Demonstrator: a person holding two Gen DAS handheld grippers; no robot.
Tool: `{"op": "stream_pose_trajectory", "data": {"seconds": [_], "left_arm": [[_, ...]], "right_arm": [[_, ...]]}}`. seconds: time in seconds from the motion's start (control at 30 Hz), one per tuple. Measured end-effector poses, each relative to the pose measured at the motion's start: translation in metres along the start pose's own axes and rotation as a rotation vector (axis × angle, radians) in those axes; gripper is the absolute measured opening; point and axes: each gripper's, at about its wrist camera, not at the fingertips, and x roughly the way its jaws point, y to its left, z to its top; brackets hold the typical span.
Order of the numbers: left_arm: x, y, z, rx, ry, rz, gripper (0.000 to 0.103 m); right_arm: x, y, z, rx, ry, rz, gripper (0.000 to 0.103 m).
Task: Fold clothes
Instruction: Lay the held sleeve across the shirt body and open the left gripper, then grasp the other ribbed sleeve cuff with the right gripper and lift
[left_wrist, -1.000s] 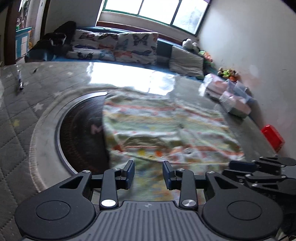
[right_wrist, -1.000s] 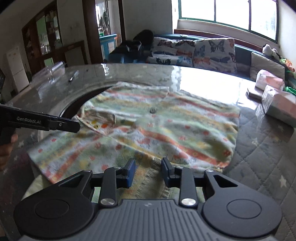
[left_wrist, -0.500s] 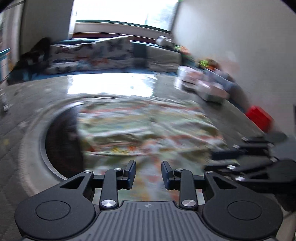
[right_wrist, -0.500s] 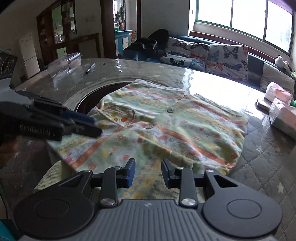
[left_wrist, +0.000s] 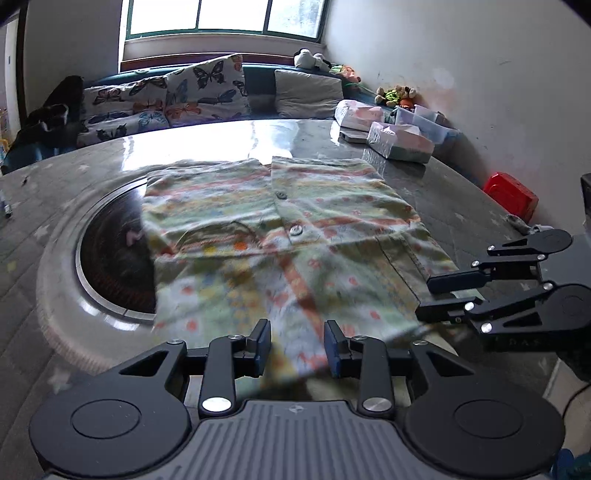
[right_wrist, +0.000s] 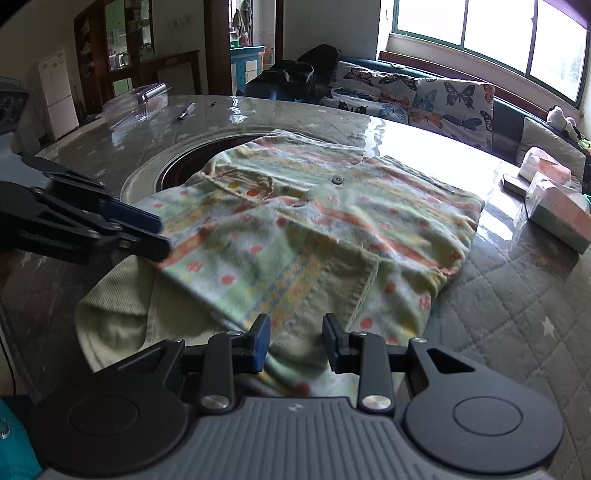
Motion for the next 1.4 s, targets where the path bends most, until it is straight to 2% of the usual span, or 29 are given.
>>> {"op": "stream_pose_trajectory", "data": {"seconds": [0.13, 0.43, 0.53, 0.57, 0.6, 0.63, 0.7, 0.87, 1.0, 1.1, 1.17, 1.23, 1.33, 1.37, 1.4], "left_arm": [[-0.018, -0.005, -0.012, -0.015, 0.027, -0.004, 0.045], [-0.025, -0.010, -0.029, -0.124, 0.100, -0.069, 0.045], [-0.019, -0.012, -0.033, -0.142, 0.125, -0.108, 0.040], [-0.019, -0.014, -0.032, -0.144, 0.125, -0.121, 0.029], [-0.019, -0.015, -0.030, -0.145, 0.122, -0.134, 0.023], [-0.021, -0.016, -0.027, -0.144, 0.109, -0.144, 0.022], [-0.026, -0.017, -0.018, -0.132, 0.073, -0.156, 0.013], [-0.032, -0.012, 0.012, -0.133, -0.011, -0.169, 0.011], [-0.025, -0.006, 0.035, -0.150, -0.031, -0.195, 0.011], [-0.018, 0.000, 0.045, -0.152, -0.028, -0.207, 0.011], [-0.014, 0.004, 0.048, -0.150, -0.023, -0.208, 0.012], [-0.013, 0.007, 0.049, -0.142, -0.024, -0.207, 0.013], [-0.022, 0.014, 0.041, -0.114, -0.046, -0.196, 0.032], [-0.026, 0.016, 0.036, -0.099, -0.059, -0.166, 0.055], [-0.031, 0.017, 0.031, -0.081, -0.071, -0.129, 0.073]], "right_arm": [[-0.010, 0.004, -0.005, -0.017, -0.007, -0.005, 0.031], [-0.031, 0.016, -0.018, -0.087, -0.020, -0.030, 0.034], [-0.035, 0.021, -0.026, -0.121, -0.020, -0.034, 0.040], [-0.036, 0.024, -0.028, -0.136, -0.022, -0.032, 0.040], [-0.037, 0.026, -0.030, -0.151, -0.023, -0.029, 0.042], [-0.038, 0.029, -0.031, -0.166, -0.024, -0.027, 0.045], [-0.038, 0.033, -0.034, -0.191, -0.027, -0.025, 0.049], [-0.031, 0.039, -0.028, -0.206, -0.044, -0.010, 0.050], [-0.022, 0.040, -0.013, -0.187, -0.080, -0.003, 0.050], [-0.013, 0.036, -0.001, -0.146, -0.094, 0.028, 0.043], [-0.008, 0.030, 0.007, -0.097, -0.091, 0.049, 0.028], [-0.004, 0.019, 0.016, -0.025, -0.084, 0.075, 0.022], [-0.004, 0.005, 0.027, 0.049, -0.092, 0.106, 0.019], [-0.005, 0.003, 0.030, 0.055, -0.098, 0.107, 0.018], [-0.006, 0.001, 0.033, 0.057, -0.104, 0.105, 0.017]]}}
